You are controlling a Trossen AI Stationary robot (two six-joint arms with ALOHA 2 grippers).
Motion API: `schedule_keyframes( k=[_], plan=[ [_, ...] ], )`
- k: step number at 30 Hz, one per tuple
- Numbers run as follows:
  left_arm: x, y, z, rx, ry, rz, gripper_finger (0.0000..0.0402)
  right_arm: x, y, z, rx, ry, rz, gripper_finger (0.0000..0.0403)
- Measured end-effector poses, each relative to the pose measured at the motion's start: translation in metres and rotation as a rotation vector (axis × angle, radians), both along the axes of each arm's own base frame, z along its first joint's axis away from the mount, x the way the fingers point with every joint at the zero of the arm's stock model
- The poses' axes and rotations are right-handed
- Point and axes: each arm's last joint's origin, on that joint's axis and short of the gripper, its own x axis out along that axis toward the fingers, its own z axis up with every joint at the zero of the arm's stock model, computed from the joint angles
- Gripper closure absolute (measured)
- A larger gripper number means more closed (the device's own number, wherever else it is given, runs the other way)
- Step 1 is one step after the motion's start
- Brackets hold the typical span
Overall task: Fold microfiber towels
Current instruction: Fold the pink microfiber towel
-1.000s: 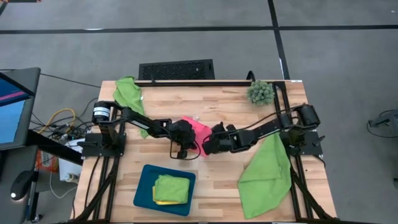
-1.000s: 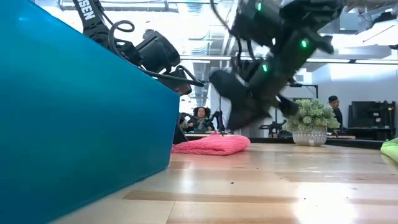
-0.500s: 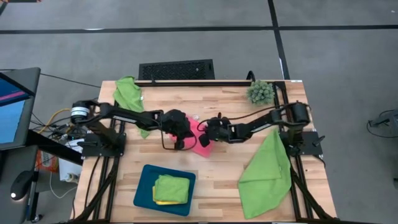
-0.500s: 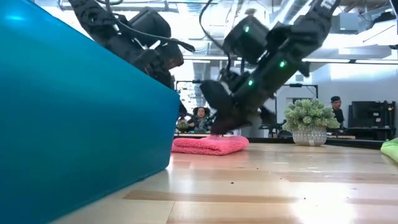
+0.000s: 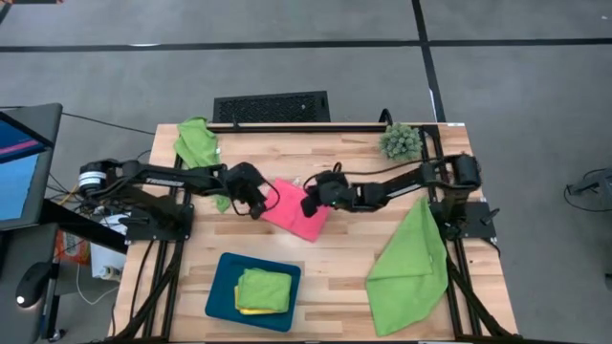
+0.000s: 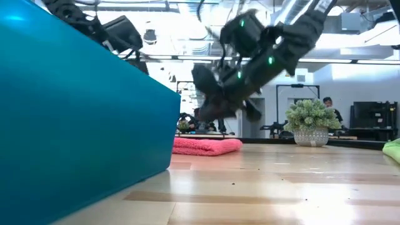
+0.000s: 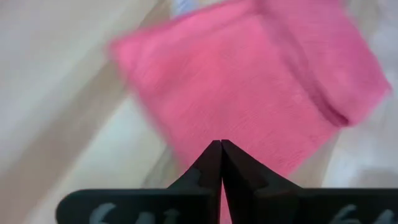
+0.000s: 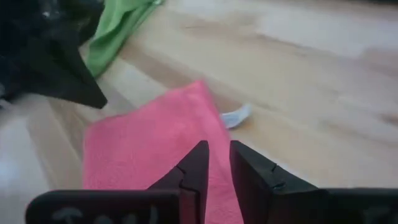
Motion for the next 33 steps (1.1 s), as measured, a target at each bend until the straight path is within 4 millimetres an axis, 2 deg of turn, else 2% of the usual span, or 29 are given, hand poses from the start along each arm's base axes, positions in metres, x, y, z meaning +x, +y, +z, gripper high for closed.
schedule_keyframes(
  k=[4,8,13,16,18,22,28,30,33],
  plan=[
    [-0.029,-0.004,-0.02,-0.141,0.024,0.137,0.0367,-0.009,0.002,0.023,0.005,-0.012,0.011,0.0312],
    [-0.038,-0.012,-0.023,-0.269,-0.06,0.147,0.0299,-0.015,0.007,0.042,0.005,-0.029,0.025,0.0304],
    [-0.037,-0.02,-0.023,-0.178,-0.054,0.177,0.0212,-0.018,0.008,0.045,0.006,-0.017,0.028,0.0287],
    [-0.034,-0.021,-0.023,-0.123,-0.064,0.229,0.0187,-0.016,0.012,0.04,0.012,-0.008,0.043,0.0279],
    [-0.033,-0.023,-0.029,-0.118,-0.031,0.239,0.0184,-0.019,0.014,0.034,0.024,0.034,0.044,0.0275],
    [-0.028,-0.029,-0.04,-0.143,0.014,0.209,0.0185,-0.019,0.017,0.035,0.028,0.038,0.045,0.0268],
    [-0.025,-0.03,-0.044,-0.139,0.015,0.268,0.0188,-0.02,0.018,0.033,0.039,0.059,0.056,0.026],
    [-0.025,-0.03,-0.044,-0.143,0.021,0.269,0.0199,-0.02,0.021,0.033,0.059,0.055,0.077,0.026],
    [-0.025,-0.033,-0.045,-0.135,0.029,0.26,0.0235,-0.02,0.029,0.033,0.066,0.055,0.104,0.0263]
  ],
)
